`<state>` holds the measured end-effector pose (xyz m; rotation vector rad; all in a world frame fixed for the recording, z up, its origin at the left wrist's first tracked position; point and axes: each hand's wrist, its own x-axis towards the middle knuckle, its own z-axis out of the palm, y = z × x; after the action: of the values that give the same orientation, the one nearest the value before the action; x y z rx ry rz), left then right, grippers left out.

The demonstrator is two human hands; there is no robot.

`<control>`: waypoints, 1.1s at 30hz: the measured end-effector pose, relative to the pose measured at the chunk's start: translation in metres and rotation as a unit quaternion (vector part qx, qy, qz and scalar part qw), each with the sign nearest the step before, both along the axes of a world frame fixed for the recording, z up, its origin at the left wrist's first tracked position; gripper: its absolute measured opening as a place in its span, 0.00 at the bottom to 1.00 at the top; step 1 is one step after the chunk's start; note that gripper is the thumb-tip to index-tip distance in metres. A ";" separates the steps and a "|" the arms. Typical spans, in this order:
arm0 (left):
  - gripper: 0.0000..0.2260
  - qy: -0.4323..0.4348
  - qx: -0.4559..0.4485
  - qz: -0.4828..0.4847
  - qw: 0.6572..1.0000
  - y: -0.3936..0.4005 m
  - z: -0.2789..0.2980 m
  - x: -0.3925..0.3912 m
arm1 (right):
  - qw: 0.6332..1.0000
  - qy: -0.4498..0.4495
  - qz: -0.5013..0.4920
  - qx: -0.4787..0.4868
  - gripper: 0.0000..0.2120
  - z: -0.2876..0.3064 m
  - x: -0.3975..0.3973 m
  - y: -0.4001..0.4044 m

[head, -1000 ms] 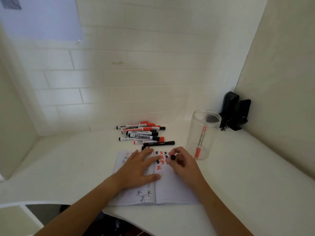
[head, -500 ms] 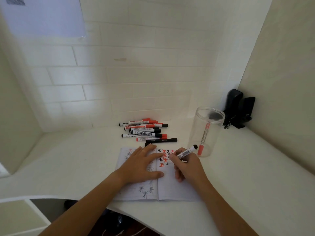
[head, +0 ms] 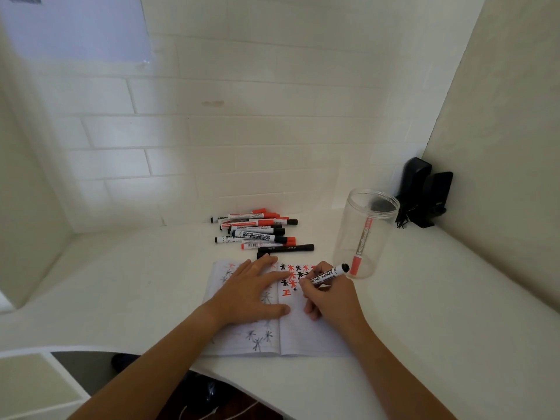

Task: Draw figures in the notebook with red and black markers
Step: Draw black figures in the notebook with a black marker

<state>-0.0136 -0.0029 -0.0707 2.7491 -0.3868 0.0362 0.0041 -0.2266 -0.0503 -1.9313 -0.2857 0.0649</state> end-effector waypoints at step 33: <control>0.36 0.002 0.002 -0.002 1.000 0.001 -0.001 -0.001 | 0.999 -0.010 -0.026 -0.019 0.08 0.000 -0.001 -0.001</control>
<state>-0.0149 -0.0023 -0.0718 2.7514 -0.3902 0.0279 0.0029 -0.2277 -0.0500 -1.9772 -0.2493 0.0185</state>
